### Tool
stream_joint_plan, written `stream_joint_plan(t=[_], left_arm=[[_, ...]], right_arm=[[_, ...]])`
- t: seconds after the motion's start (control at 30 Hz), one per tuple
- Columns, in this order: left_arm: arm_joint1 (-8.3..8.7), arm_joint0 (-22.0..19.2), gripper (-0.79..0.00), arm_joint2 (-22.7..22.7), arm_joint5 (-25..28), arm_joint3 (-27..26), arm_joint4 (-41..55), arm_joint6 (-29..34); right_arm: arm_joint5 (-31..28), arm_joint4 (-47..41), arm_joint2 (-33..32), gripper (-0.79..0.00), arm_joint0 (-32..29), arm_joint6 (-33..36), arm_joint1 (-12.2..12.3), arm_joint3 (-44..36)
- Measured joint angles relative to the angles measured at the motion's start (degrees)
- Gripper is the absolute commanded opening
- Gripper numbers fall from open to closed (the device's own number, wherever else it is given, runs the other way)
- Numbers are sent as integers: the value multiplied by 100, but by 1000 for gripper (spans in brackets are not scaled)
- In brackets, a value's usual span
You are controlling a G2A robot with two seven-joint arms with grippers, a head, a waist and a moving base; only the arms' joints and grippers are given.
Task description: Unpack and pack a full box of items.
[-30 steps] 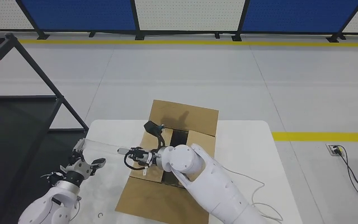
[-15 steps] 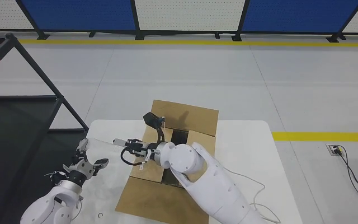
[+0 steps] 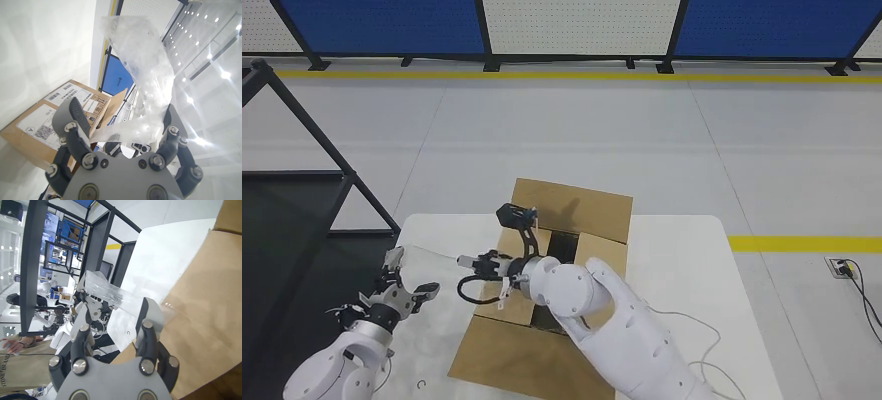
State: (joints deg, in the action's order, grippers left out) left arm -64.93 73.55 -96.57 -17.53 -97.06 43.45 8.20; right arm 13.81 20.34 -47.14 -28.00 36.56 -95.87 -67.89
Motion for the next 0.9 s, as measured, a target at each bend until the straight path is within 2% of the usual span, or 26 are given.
stream_joint_plan(t=[0.23,0.9], left_arm=[[-8,-16,0,27,-4,20,-21,10],[-21,11,0,6,-20,31,-28,72]], right_arm=[[272,459,248,-785,93,71,-62,143],[642,666,481,-785,347,-158,-345,877]])
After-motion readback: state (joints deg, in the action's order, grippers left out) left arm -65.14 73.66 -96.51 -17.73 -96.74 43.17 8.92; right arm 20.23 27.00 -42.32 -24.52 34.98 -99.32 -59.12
